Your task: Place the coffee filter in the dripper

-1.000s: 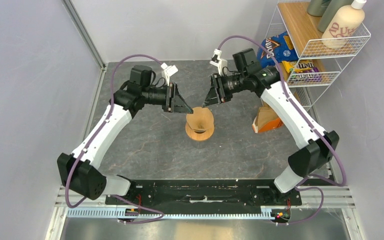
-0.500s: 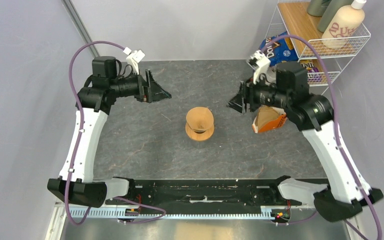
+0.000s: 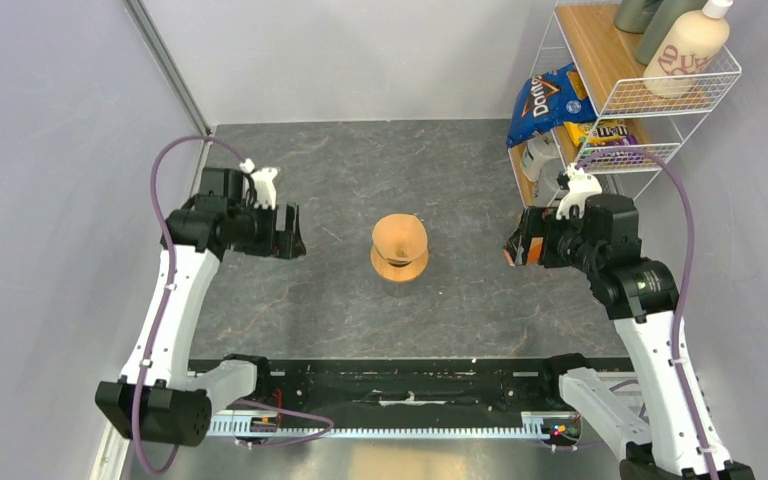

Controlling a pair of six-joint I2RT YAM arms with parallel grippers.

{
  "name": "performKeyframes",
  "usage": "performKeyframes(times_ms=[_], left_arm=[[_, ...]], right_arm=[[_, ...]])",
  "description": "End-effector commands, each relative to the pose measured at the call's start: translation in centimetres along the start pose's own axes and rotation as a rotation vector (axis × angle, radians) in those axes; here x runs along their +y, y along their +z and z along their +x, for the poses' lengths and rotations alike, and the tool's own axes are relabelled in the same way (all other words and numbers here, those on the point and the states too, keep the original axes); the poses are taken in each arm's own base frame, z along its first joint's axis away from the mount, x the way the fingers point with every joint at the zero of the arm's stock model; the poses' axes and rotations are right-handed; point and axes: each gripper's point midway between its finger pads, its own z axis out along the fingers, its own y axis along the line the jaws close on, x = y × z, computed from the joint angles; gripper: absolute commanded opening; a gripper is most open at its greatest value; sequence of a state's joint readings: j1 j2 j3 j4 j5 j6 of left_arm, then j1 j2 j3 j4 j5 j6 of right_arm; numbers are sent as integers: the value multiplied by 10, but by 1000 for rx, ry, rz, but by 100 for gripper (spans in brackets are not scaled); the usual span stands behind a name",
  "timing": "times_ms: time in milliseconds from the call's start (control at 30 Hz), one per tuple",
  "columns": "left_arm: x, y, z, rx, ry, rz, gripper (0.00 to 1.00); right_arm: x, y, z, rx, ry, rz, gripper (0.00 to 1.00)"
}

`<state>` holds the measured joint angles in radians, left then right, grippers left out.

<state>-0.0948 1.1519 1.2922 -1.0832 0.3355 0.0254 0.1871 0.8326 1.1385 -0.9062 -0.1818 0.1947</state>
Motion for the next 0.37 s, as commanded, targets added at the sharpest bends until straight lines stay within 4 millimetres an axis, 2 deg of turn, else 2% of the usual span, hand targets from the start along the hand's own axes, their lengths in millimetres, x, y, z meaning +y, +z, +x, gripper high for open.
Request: performKeyframes(times_ms=[0, 167, 333], left_arm=[[32, 2, 11, -61, 33, -165, 93], [40, -3, 15, -105, 33, -224, 94], [41, -9, 14, -135, 42, -240, 94]], right_arm=[[-14, 3, 5, -41, -25, 45, 97], [-15, 9, 14, -26, -62, 29, 97], [-11, 13, 12, -24, -73, -2, 97]])
